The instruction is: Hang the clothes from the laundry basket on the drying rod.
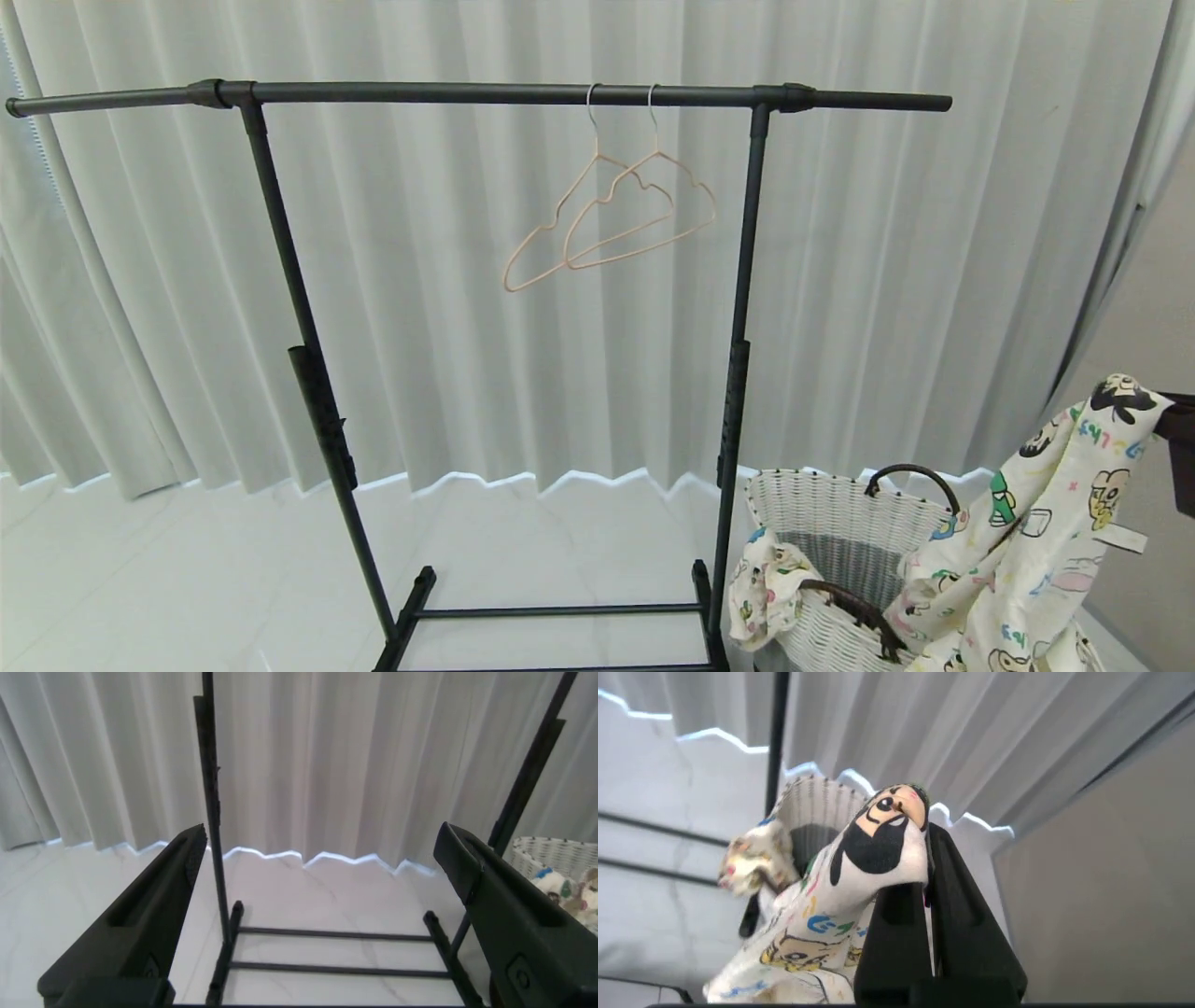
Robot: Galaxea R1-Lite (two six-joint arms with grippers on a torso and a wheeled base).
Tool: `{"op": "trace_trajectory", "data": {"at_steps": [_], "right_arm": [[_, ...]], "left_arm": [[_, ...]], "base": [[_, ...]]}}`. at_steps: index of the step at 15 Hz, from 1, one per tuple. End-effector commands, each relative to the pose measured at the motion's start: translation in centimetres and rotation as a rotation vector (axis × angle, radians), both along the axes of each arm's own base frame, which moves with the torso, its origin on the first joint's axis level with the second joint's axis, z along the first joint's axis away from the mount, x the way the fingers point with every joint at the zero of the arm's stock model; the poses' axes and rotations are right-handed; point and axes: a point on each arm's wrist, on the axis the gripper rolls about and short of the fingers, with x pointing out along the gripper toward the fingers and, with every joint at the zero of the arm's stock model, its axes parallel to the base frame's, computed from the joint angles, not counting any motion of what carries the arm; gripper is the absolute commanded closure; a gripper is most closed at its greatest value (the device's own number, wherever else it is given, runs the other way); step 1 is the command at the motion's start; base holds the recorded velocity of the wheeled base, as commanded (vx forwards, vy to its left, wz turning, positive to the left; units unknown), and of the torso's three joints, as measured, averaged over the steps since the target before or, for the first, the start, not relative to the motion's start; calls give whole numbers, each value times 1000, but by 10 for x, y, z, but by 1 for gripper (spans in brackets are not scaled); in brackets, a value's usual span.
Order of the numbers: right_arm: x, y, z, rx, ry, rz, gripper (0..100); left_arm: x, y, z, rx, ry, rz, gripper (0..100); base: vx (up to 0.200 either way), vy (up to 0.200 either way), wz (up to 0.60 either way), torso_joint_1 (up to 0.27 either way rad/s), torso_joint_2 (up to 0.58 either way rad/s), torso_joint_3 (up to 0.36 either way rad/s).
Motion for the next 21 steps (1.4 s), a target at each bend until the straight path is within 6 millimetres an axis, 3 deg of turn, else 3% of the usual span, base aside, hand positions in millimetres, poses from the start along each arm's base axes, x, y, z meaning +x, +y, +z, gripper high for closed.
{"op": "trace_trajectory", "data": {"at_steps": [1,11,13,18,21], "right_arm": [[-2,3,1,2,-6,26,100],[-7,17,3,12,-18,133,100],[-8,21,5,29,-18,161,100],[-7,50,1,96,44,289,100],[-9,78,-6,136,113,399,100]], "left_arm": [[0,0,0,-1,0,0,0],[0,0,0,-4,0,0,0],[0,0,0,11,0,-1,0],[0,0,0,3,0,-1,0],[0,0,0,-15,-2,0,0]], "base": [[0,0,0,0,0,0],[0,180,0,2,4,2],[0,0,0,0,0,0],[0,0,0,0,0,0],[0,0,0,0,0,0]]}}
